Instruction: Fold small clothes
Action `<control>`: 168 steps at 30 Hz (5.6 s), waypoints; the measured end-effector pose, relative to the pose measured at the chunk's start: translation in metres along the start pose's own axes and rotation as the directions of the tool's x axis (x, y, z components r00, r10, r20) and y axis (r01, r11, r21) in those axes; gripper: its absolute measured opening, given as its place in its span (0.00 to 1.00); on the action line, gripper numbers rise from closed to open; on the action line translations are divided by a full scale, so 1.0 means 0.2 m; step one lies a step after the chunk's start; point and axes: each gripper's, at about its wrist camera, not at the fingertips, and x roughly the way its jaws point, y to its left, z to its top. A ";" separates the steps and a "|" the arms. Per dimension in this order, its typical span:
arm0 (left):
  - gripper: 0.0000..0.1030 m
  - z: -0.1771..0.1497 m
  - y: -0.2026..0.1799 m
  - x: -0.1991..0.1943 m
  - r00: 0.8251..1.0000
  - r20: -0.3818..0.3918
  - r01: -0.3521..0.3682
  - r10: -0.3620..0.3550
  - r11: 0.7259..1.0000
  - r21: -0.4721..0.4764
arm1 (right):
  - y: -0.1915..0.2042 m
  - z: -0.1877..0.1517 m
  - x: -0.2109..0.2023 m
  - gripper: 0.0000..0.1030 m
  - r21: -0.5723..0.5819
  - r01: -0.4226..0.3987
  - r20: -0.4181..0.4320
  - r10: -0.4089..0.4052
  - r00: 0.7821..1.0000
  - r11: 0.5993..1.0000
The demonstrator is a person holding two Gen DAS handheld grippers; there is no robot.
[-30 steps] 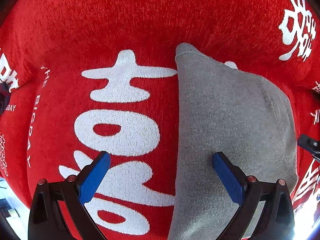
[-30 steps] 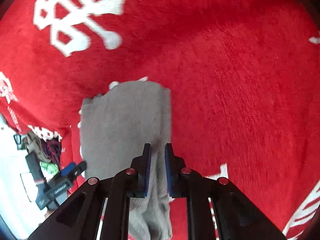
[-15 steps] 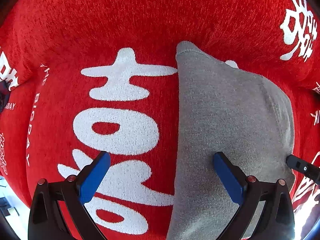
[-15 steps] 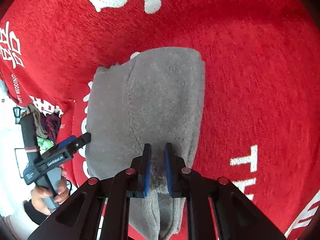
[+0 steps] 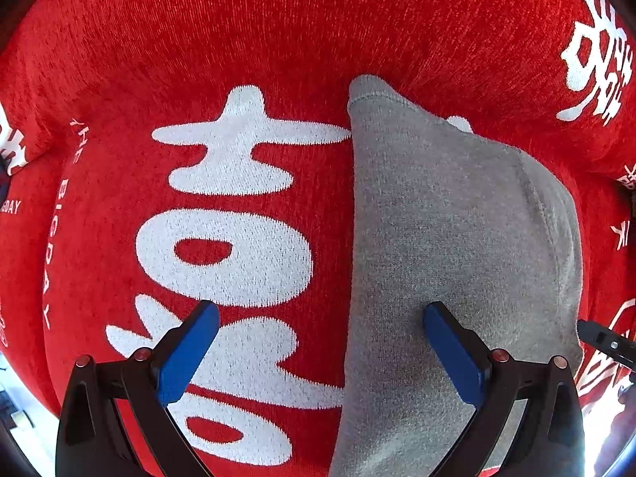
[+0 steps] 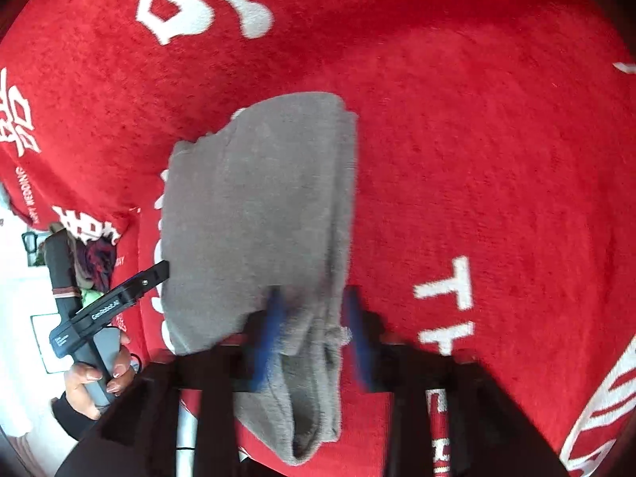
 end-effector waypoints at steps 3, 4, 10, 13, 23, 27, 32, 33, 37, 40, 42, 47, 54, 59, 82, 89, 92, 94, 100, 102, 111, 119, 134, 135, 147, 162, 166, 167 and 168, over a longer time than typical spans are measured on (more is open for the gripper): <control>1.00 0.01 0.01 0.01 1.000 -0.008 0.019 -0.019 1.000 -0.006 | -0.04 -0.01 0.00 0.64 0.034 -0.008 -0.003 0.008 1.000 0.999; 1.00 0.01 0.02 0.02 1.000 -0.012 0.028 -0.028 1.000 -0.009 | -0.06 -0.01 0.00 0.64 0.046 -0.013 -0.005 0.014 1.000 0.999; 1.00 0.02 0.06 0.01 0.970 -0.038 0.241 -0.241 0.970 0.013 | -0.13 -0.01 0.03 0.72 0.110 -0.070 -0.018 0.072 0.997 0.991; 1.00 0.04 0.05 0.03 0.951 -0.074 0.302 -0.299 0.953 0.031 | -0.15 0.01 0.03 0.72 0.128 -0.112 -0.008 0.114 0.993 0.985; 1.00 0.10 -0.01 0.19 0.883 -0.188 0.450 -0.429 0.889 0.083 | -0.20 0.10 0.13 0.73 0.111 -0.286 -0.054 0.293 0.955 0.952; 1.00 0.09 -0.08 0.22 0.876 -0.208 0.462 -0.435 0.880 0.106 | -0.18 0.13 0.18 0.73 0.090 -0.360 -0.079 0.367 0.927 0.929; 1.00 0.11 -0.09 0.21 0.877 -0.190 0.464 -0.441 0.880 0.099 | -0.09 0.18 0.26 0.77 0.027 -0.401 -0.120 0.402 0.908 0.915; 1.00 0.11 -0.09 0.21 0.876 -0.189 0.466 -0.443 0.879 0.100 | -0.08 0.19 0.27 0.78 0.019 -0.406 -0.124 0.405 0.906 0.914; 1.00 0.09 -0.15 0.22 0.891 -0.187 0.444 -0.414 0.881 0.165 | -0.03 0.20 0.31 0.80 0.004 -0.419 -0.125 0.416 0.901 0.908; 1.00 0.09 -0.18 0.22 0.899 -0.191 0.428 -0.394 0.882 0.198 | -0.04 0.20 0.30 0.80 0.009 -0.432 -0.122 0.430 0.894 0.902; 1.00 0.09 -0.18 0.22 0.896 -0.203 0.433 -0.394 0.878 0.205 | -0.07 0.18 0.28 0.80 0.016 -0.443 -0.125 0.441 0.889 0.896; 1.00 0.09 -0.18 0.22 0.894 -0.222 0.435 -0.388 0.872 0.226 | -0.10 0.16 0.27 0.80 0.033 -0.473 -0.132 0.473 0.871 0.881; 1.00 0.11 -0.18 0.22 0.885 -0.185 0.454 -0.426 0.878 0.149 | -0.02 0.19 0.32 0.80 0.019 -0.457 -0.117 0.456 0.882 0.889; 0.91 0.09 -0.17 0.19 0.901 -0.152 0.429 -0.407 0.888 0.163 | 0.01 0.19 0.35 0.68 0.040 -0.395 -0.109 0.396 0.912 0.918; 0.48 -0.16 0.07 -0.38 0.876 -0.048 0.480 -0.480 0.855 0.196 | 0.28 -0.18 0.08 0.41 0.191 -0.551 -0.091 0.574 0.814 0.812; 0.48 -0.39 0.42 -0.40 0.888 -0.064 0.460 -0.455 0.875 0.154 | 0.47 -0.47 0.25 0.41 0.196 -0.565 -0.113 0.590 0.799 0.802; 0.48 -0.48 0.56 -0.37 0.892 -0.088 0.451 -0.443 0.884 0.125 | 0.56 -0.58 0.34 0.41 0.173 -0.545 -0.147 0.569 0.809 0.820; 0.48 -0.54 0.64 -0.34 0.895 -0.096 0.444 -0.435 0.889 0.108 | 0.61 -0.63 0.39 0.41 0.146 -0.527 -0.171 0.546 0.820 0.838; 0.48 -0.64 0.78 -0.15 0.936 -0.110 0.340 -0.334 0.939 0.051 | 0.74 -0.66 0.57 0.43 0.005 -0.329 -0.243 0.320 0.916 0.944; 0.49 -0.65 0.83 -0.15 0.926 -0.095 0.368 -0.365 0.930 0.012 | 0.75 -0.66 0.56 0.59 -0.087 -0.195 -0.238 0.170 0.956 0.977; 0.49 -0.62 0.99 -0.30 0.976 0.074 0.206 -0.203 0.978 -0.035 | 0.47 -0.58 0.49 0.64 0.184 -0.338 -0.068 0.355 0.932 0.923; 0.49 -0.56 0.90 -0.16 0.995 0.090 0.038 -0.043 0.998 0.058 | 0.77 -0.57 0.35 0.29 -0.139 -0.140 0.007 0.142 0.990 0.980; 0.53 -0.63 1.02 -0.25 0.999 0.045 0.010 -0.012 0.999 0.040 | 0.71 -0.64 0.23 0.43 -0.112 0.080 -0.018 -0.083 0.996 0.990; 0.53 -0.66 1.01 -0.27 0.999 0.043 0.018 -0.020 0.999 0.047 | 0.72 -0.68 0.22 0.48 -0.110 0.066 -0.023 -0.069 0.997 0.992; 0.53 -0.88 0.83 -0.26 0.996 -0.011 0.094 -0.094 0.995 0.045 | 0.76 -1.04 0.38 0.07 -0.127 0.055 -0.124 -0.071 0.990 0.990; 0.68 -0.90 0.86 -0.24 0.996 -0.032 0.082 -0.081 0.997 0.017 | 0.79 -1.08 0.31 0.07 -0.185 0.221 -0.079 -0.239 0.968 0.958; 0.68 -0.89 0.86 -0.27 0.997 -0.027 0.074 -0.074 0.997 0.007 | 0.88 -1.06 0.22 0.08 -0.227 0.230 -0.018 -0.240 0.971 0.946; 0.68 -0.89 0.86 -0.28 0.998 -0.023 0.064 -0.064 0.998 0.012 | 0.91 -1.05 0.20 0.08 -0.240 0.236 0.001 -0.243 0.970 0.942; 0.68 -0.89 0.86 -0.29 0.998 -0.020 0.058 -0.058 0.998 0.016 | 0.95 -1.04 0.20 0.08 -0.265 0.238 0.021 -0.242 0.970 0.934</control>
